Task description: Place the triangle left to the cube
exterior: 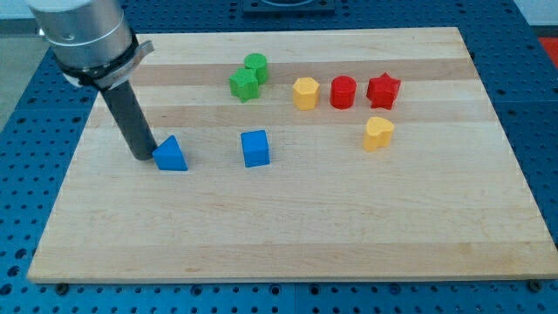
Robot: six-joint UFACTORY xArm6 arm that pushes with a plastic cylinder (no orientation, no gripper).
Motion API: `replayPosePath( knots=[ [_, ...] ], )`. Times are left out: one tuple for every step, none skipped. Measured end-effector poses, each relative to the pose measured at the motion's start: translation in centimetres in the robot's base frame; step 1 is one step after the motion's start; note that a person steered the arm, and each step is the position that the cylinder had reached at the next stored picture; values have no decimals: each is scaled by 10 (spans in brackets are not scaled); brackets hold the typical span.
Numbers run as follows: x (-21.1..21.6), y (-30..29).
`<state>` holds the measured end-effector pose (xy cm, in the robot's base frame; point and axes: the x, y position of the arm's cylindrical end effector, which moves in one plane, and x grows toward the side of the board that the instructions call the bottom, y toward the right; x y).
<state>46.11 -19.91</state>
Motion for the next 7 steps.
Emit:
replayPosePath(
  knots=[
    [11,0],
    [11,3],
    [11,17],
    [11,39],
    [11,63],
    [10,71],
    [-13,46]
  ],
)
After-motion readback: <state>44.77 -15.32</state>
